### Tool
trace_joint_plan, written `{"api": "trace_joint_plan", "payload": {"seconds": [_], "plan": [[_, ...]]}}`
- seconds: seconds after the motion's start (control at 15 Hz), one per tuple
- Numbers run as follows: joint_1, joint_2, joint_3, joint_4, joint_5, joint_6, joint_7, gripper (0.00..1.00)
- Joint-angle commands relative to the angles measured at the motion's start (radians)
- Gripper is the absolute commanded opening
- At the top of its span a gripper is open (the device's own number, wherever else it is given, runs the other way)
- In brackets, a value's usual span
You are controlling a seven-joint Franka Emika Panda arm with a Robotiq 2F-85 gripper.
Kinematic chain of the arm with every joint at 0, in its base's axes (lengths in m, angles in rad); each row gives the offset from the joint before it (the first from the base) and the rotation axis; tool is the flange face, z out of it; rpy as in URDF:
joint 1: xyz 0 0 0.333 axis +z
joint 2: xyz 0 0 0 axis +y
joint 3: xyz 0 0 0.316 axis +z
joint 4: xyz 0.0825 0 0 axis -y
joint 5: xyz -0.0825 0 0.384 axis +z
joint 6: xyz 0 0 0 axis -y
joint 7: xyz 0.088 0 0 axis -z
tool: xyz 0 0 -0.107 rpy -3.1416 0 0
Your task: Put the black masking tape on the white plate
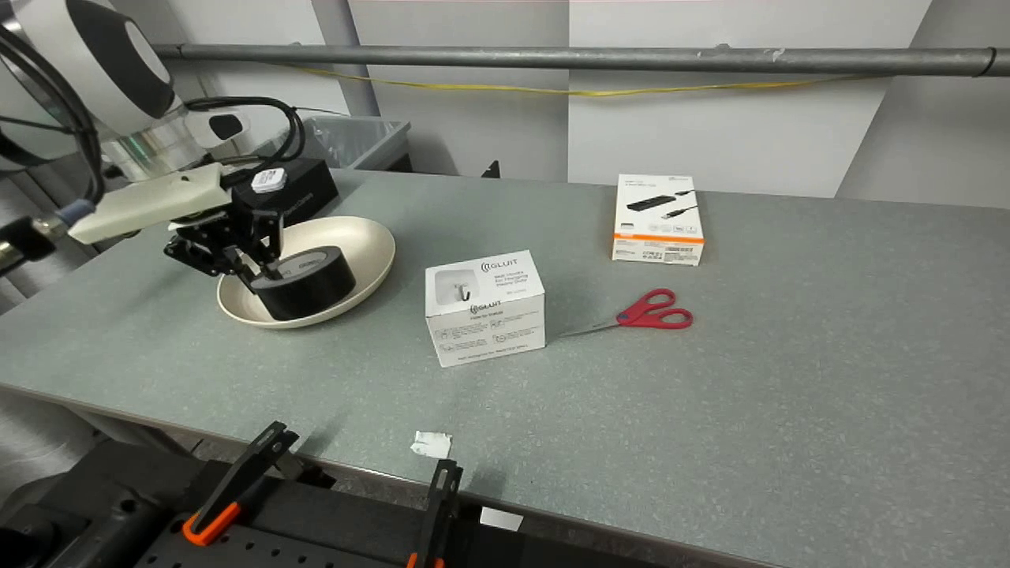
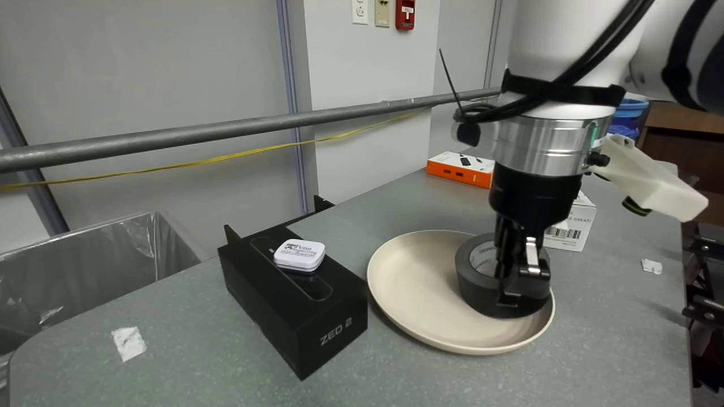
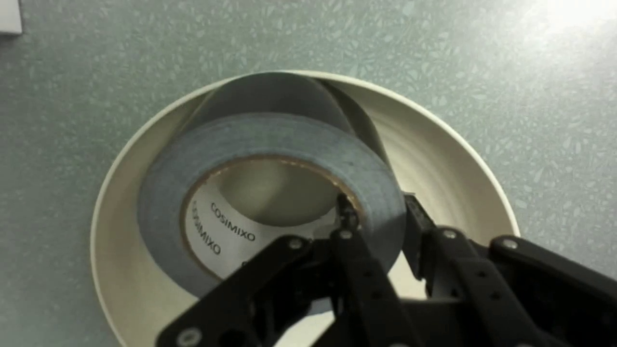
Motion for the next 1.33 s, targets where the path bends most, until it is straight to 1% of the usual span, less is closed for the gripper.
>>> {"api": "trace_joint_plan", "payload": {"seconds": [0.0,0.2,0.4,0.47,0.53,0.73,0.8,0.87,0.93,1.0,1.07,1.13,1.2,1.27], "plan": [[0.074,0.007,-0.056,-0.006,-0.124,0.093,0.126,0.06],[0.120,0.018,-0.093,0.002,-0.212,0.136,0.208,0.06],[0.170,0.060,-0.161,0.042,-0.314,0.177,0.304,0.06],[0.185,0.073,-0.182,0.057,-0.336,0.185,0.335,0.51],[0.194,0.088,-0.197,0.071,-0.349,0.194,0.354,0.52],[0.218,0.115,-0.234,0.105,-0.375,0.196,0.390,0.73],[0.226,0.122,-0.245,0.114,-0.380,0.196,0.400,0.81],[0.228,0.125,-0.247,0.118,-0.372,0.196,0.399,0.88],[0.230,0.129,-0.248,0.124,-0.365,0.194,0.402,0.97],[0.223,0.131,-0.239,0.127,-0.345,0.189,0.394,1.00],[0.209,0.112,-0.223,0.105,-0.333,0.164,0.359,0.85],[0.209,0.116,-0.223,0.111,-0.333,0.164,0.362,0.94],[0.209,0.118,-0.223,0.114,-0.333,0.164,0.363,1.00],[0.209,0.120,-0.223,0.116,-0.333,0.164,0.363,1.00]]}}
